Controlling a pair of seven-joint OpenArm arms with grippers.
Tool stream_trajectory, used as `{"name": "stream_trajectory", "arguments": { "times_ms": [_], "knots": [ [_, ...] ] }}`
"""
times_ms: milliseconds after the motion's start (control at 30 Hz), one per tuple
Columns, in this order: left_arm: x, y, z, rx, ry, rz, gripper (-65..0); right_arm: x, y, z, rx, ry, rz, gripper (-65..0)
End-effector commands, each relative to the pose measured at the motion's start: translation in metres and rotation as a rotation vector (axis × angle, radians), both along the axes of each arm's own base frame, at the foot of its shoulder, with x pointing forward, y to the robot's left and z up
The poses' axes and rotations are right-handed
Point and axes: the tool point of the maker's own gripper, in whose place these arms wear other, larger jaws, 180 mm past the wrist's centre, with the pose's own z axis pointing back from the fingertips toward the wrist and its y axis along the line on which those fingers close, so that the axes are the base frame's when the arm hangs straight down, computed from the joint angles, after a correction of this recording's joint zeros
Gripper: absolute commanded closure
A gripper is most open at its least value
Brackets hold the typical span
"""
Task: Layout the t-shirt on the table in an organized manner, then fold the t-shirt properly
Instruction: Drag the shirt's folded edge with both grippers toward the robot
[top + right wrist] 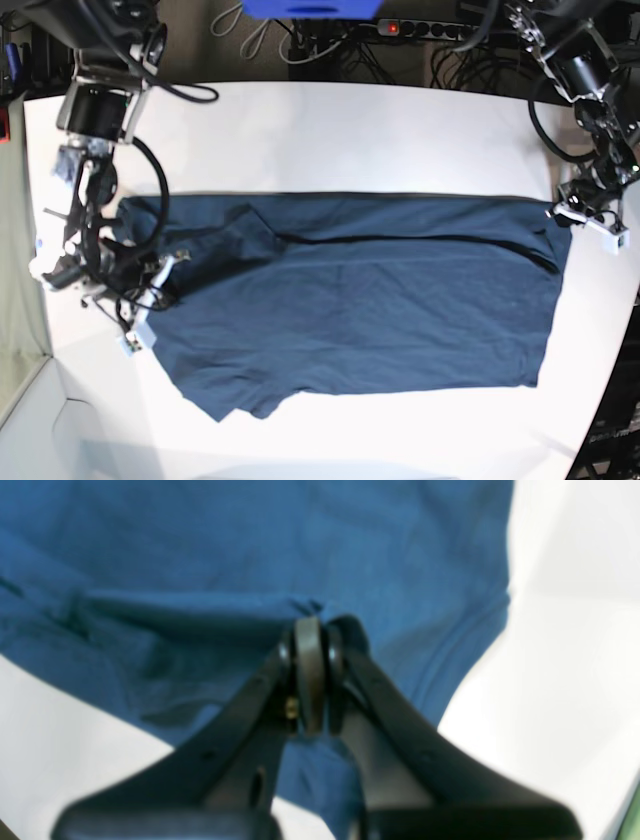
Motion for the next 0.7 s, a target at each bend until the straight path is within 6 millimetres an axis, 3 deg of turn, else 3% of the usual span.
{"name": "stream_trajectory", "arguments": {
  "times_ms": [0, 267, 367, 533, 667],
  "knots": [
    [0.004, 0.009, 0.010, 0.028, -0.016, -0.002, -0.1, 0.012, -0.003, 0.011, 0.011, -0.033, -0.007, 0.0],
    [0.005, 0.011, 0.011, 0.032, -0.017, -0.006, -0.1, 0.021, 0.000, -0.015, 0.069, 0.071, -0.016, -0.1],
    [0.005, 0.011, 0.011, 0.032, -0.017, -0.006, -0.1, 0.018, 0.000, -0.017, 0.068, 0.077, -0.016, -10.2],
    [0.004, 0.011, 0.011, 0.032, -0.017, -0.005, -0.1, 0.016, -0.015, -0.017, 0.043, 0.084, -0.032, -36.1],
    [0.005, 0.011, 0.011, 0.032, -0.017, -0.006, -0.1, -0.004, -0.041, -0.016, -0.031, 0.065, -0.055, -42.7]
  ]
}}
